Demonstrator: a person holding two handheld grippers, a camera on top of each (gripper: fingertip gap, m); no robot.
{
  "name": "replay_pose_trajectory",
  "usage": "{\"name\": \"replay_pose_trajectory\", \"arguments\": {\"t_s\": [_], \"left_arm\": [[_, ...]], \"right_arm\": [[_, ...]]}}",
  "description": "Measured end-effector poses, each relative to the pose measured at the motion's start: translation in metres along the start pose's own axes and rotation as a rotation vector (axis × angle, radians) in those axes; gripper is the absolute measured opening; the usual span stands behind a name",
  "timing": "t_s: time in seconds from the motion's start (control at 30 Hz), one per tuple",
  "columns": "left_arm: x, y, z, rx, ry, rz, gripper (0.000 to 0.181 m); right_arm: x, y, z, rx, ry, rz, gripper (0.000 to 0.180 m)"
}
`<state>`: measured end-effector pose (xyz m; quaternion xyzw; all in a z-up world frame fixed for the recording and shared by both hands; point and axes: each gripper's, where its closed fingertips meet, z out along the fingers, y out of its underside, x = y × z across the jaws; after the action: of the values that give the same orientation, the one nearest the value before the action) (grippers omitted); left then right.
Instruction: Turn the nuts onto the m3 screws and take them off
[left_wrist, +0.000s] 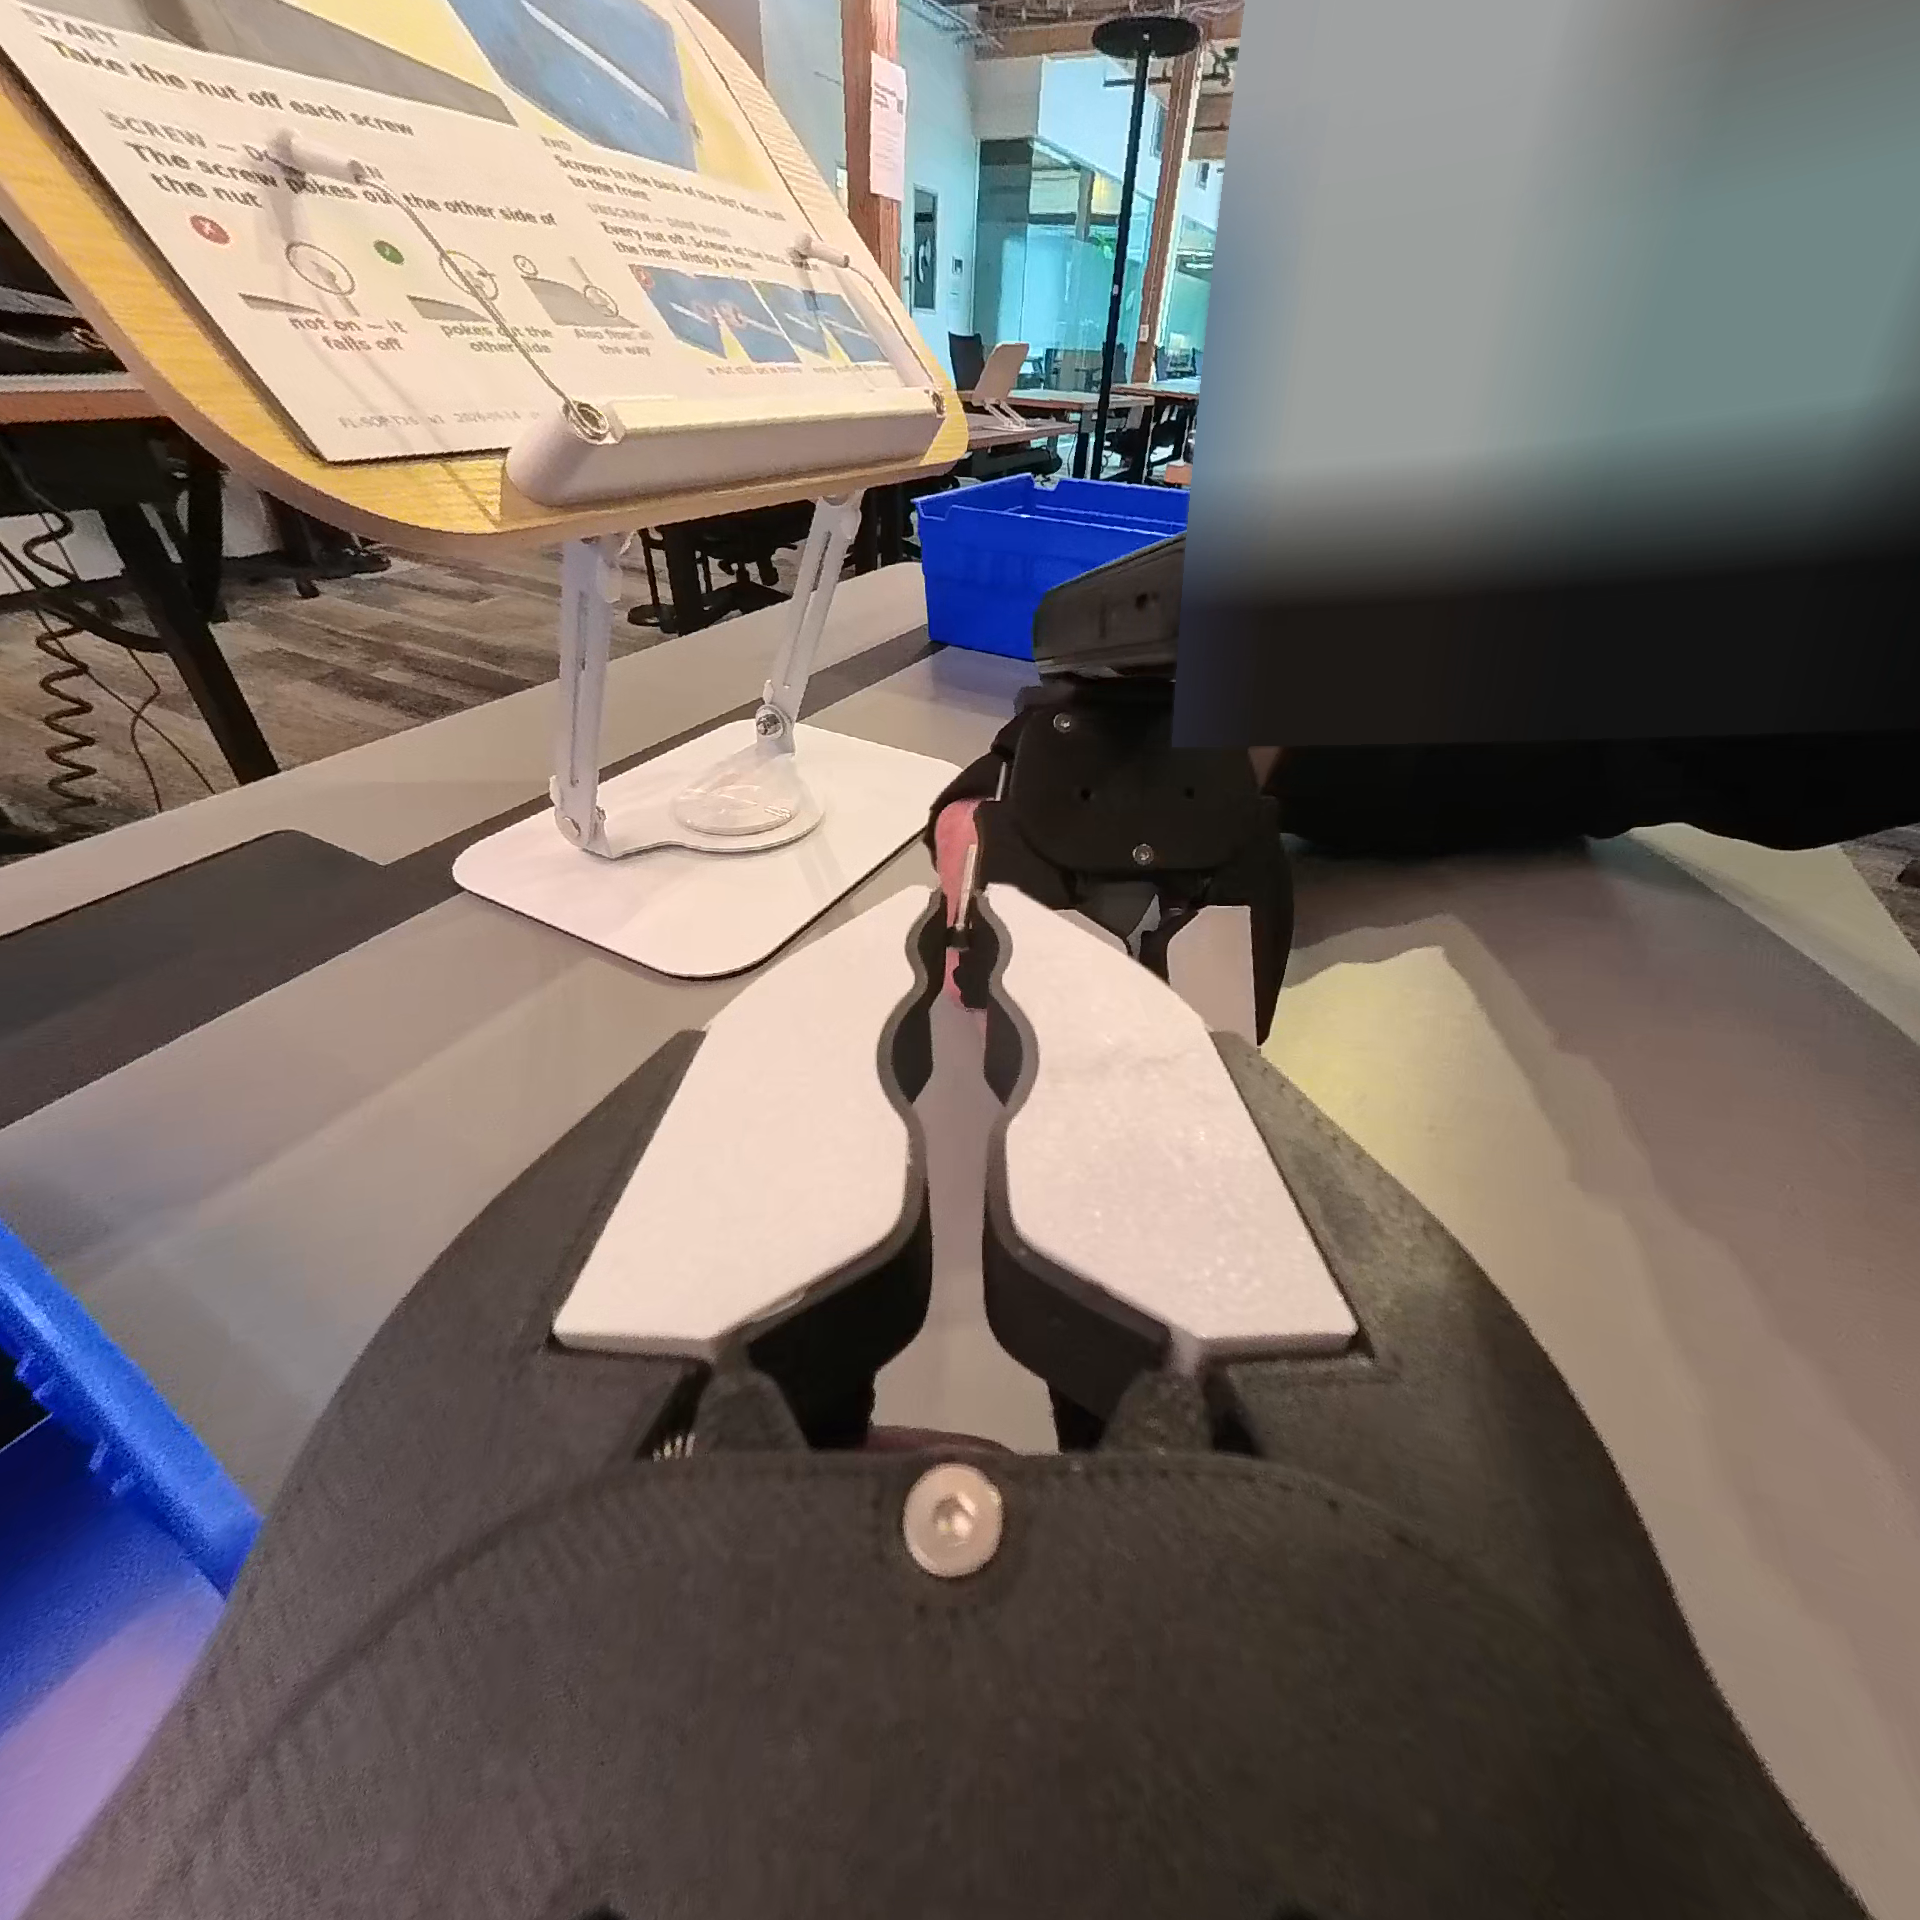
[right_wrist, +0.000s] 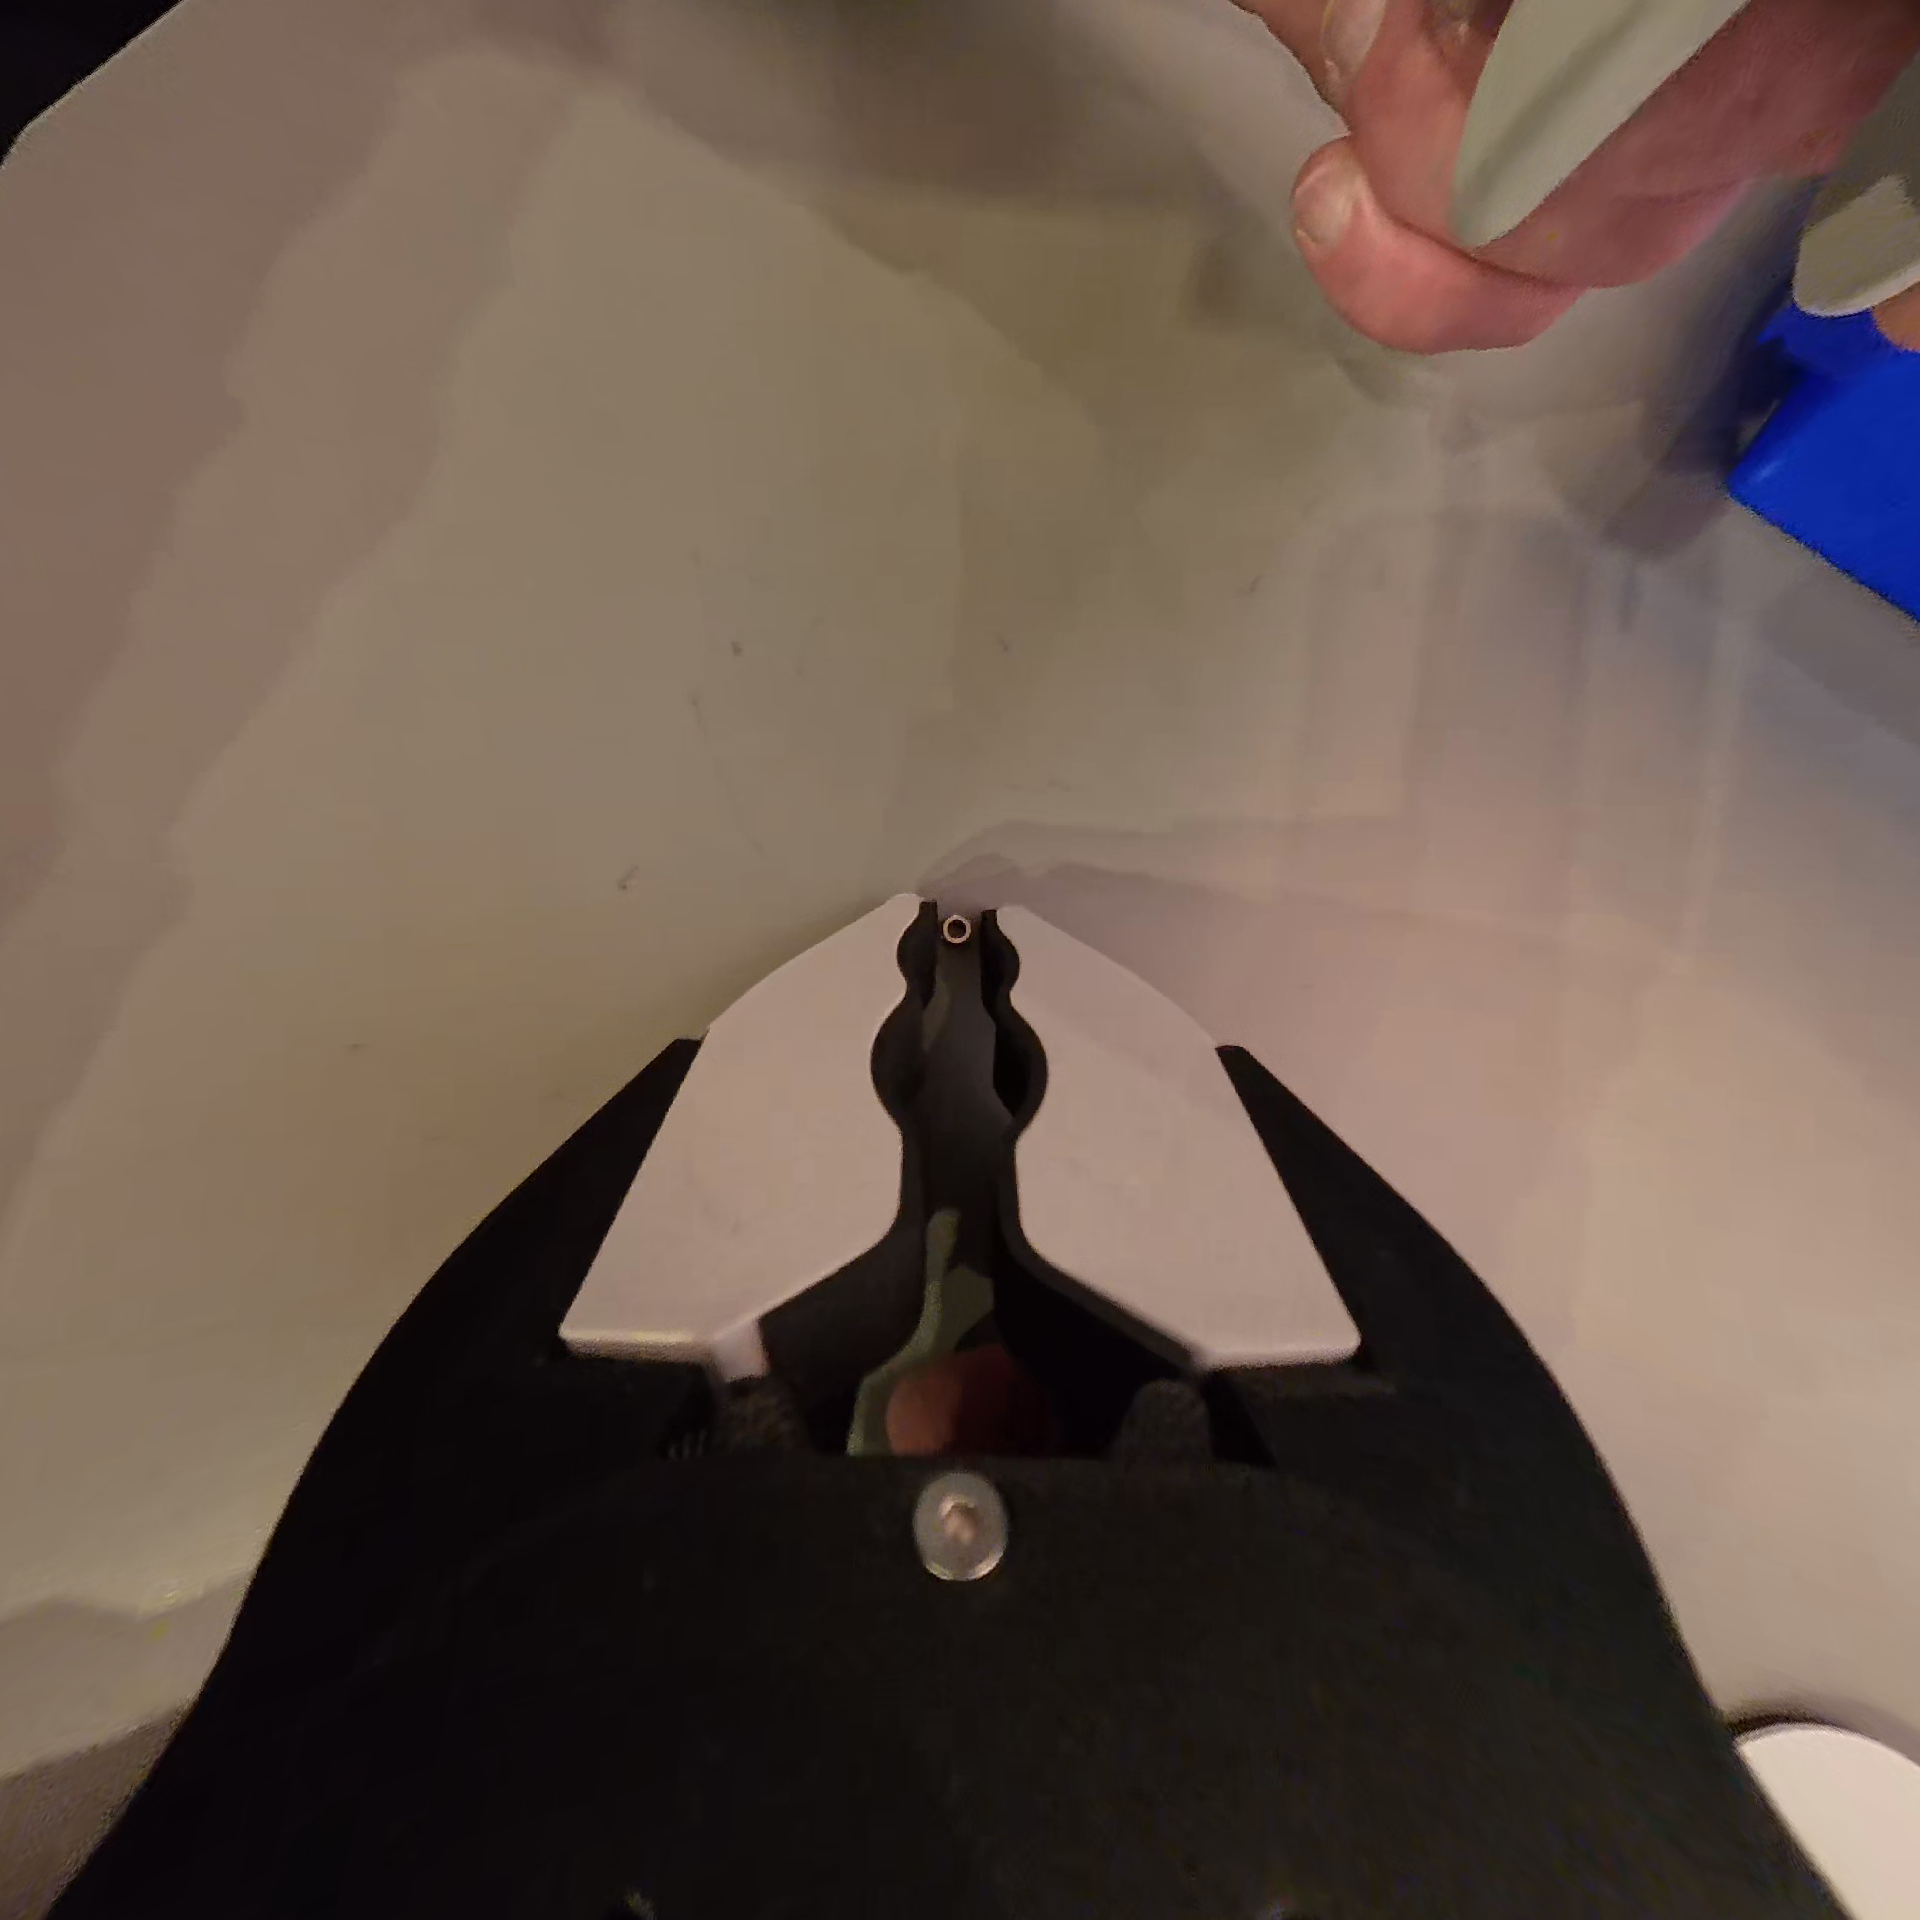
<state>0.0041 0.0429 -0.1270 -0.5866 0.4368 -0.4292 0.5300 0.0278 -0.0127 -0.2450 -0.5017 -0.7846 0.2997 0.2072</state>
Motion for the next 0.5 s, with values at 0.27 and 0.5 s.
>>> {"name": "replay_pose_trajectory", "arguments": {"t_s": [0.27,0.5], "left_arm": [[0.0006,0.0009,0.0006,-0.004,0.005,-0.001,0.004],[0.0003,0.0036,0.0017,-0.012,0.007,-0.002,0.004]], "right_arm": [[-0.0013,0.0010,-0.0012,0.001,-0.033,-0.012,0.008],[-0.0007,0.0012,-0.0015,0.001,-0.026,-0.022,0.005]]}}
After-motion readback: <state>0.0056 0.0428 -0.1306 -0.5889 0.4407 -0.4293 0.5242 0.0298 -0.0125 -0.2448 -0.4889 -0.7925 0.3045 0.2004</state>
